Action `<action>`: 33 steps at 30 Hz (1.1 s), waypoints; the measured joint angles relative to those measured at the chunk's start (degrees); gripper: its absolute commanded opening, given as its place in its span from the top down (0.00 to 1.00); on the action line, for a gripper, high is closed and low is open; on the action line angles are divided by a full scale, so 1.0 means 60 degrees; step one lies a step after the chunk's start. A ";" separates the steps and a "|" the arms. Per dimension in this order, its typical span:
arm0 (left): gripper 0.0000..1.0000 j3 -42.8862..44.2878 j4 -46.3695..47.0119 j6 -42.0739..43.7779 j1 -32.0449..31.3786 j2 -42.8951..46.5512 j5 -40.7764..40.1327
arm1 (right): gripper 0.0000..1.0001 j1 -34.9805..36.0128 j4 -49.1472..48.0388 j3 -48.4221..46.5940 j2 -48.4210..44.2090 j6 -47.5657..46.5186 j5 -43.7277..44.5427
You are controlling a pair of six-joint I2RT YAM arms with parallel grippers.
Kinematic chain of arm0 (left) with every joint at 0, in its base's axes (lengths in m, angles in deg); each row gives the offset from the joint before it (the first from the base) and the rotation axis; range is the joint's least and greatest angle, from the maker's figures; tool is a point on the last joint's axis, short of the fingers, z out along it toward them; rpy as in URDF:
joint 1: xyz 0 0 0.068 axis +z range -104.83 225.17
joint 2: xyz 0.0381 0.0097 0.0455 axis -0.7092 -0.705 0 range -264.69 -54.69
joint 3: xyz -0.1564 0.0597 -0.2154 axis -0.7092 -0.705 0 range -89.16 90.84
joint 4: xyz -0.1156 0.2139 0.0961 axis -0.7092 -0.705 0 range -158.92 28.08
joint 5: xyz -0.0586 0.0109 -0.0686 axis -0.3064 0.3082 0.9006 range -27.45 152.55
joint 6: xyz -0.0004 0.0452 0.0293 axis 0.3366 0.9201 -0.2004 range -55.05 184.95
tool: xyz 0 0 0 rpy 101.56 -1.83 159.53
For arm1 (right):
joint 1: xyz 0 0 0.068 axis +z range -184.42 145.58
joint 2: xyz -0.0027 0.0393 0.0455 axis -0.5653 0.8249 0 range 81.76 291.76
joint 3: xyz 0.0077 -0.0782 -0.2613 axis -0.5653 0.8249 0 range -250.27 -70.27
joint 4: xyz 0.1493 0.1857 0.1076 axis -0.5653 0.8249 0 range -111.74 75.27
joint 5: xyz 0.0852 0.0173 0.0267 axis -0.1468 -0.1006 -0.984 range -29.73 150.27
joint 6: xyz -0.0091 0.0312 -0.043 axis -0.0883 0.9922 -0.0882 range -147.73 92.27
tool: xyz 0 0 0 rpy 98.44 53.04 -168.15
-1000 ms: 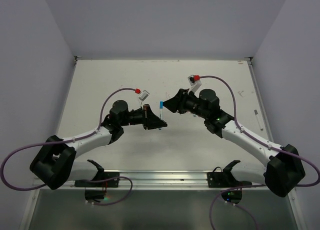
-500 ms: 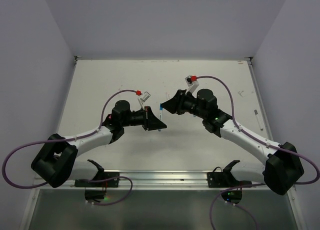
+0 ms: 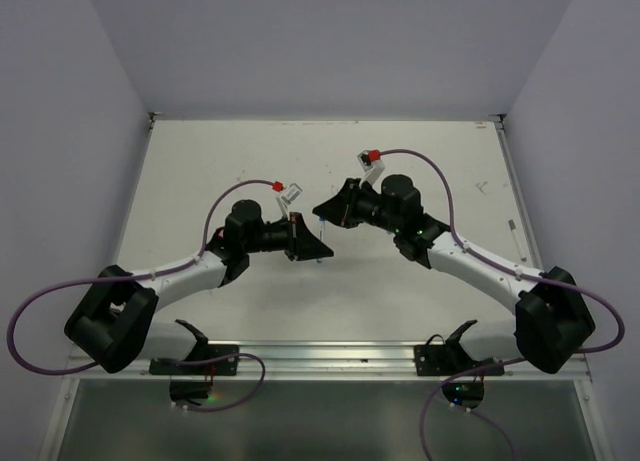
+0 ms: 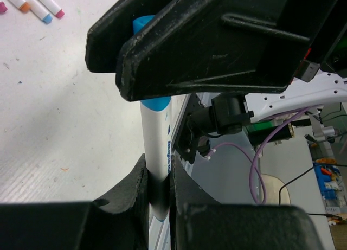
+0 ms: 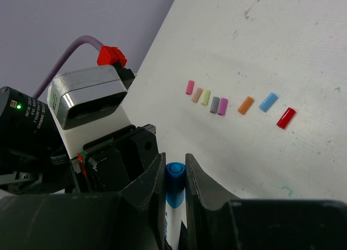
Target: Open the pen caps
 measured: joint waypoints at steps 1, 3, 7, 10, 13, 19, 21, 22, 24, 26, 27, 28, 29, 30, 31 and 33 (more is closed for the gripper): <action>1.00 0.0000 -0.0004 0.0000 0.0000 0.0000 -0.0033 | 1.00 0.0000 -0.0018 -0.0015 0.0040 0.0044 -0.0022; 1.00 0.0000 -0.0036 -0.0004 0.0007 -0.0011 -0.0069 | 1.00 0.0000 -0.0044 -0.0036 0.0113 0.0066 -0.0036; 1.00 -0.0004 -0.0018 -0.0066 0.0011 -0.0036 -0.0087 | 1.00 0.0022 -0.0051 -0.0036 0.0131 0.0000 0.0091; 1.00 -0.0091 0.0229 -0.0197 0.0022 -0.0044 -0.0106 | 1.00 0.0102 -0.0146 0.0011 0.0051 -0.0237 0.0506; 1.00 -0.0470 0.1144 -0.0605 0.0022 -0.0044 -0.0091 | 1.00 0.0142 -0.0852 0.0368 -0.0069 -0.0401 0.0539; 1.00 -0.1268 0.2696 -0.1355 0.0073 0.0047 -0.0382 | 1.00 0.0142 -0.1832 0.0594 0.0193 -0.0273 0.0270; 1.00 -0.1319 0.2626 -0.1337 0.0087 0.0208 -0.0561 | 1.00 0.0142 -0.2120 0.0590 0.0346 -0.0127 0.0255; 1.00 -0.1326 0.2535 -0.1268 0.0095 0.0295 -0.0652 | 1.00 0.0138 -0.2237 0.0590 0.0393 -0.0022 0.0259; 1.00 -0.1326 0.2215 -0.1053 0.0120 0.0521 -0.0831 | 1.00 0.0084 -0.2342 0.0590 0.0423 0.0204 0.0273; 1.00 -0.1275 0.1698 -0.0667 0.0127 0.0790 -0.1126 | 1.00 -0.0036 -0.2361 0.0590 0.0441 0.0594 0.0251; 1.00 -0.1202 0.1366 -0.0466 0.0127 0.0914 -0.1279 | 1.00 -0.0095 -0.2422 0.0590 0.0499 0.0787 0.0157; 1.00 -0.1126 0.1075 -0.0266 0.0127 0.1013 -0.1413 | 1.00 -0.0208 -0.2477 0.0561 0.0583 0.0900 0.0029; 1.00 -0.1086 0.0874 -0.0120 0.0127 0.1082 -0.1534 | 1.00 -0.0295 -0.2499 0.0455 0.0725 0.1002 -0.0240; 1.00 -0.1078 0.0736 -0.0015 0.0131 0.1155 -0.1614 | 1.00 -0.0390 -0.2506 0.0306 0.0896 0.1038 -0.0590; 1.00 -0.1078 0.0634 0.0058 0.0149 0.1228 -0.1650 | 1.00 -0.0466 -0.2503 0.0175 0.1049 0.1064 -0.0911; 1.00 -0.1078 0.0503 0.0142 0.0197 0.1381 -0.1570 | 1.00 -0.0627 -0.2510 -0.0044 0.1246 0.1053 -0.1661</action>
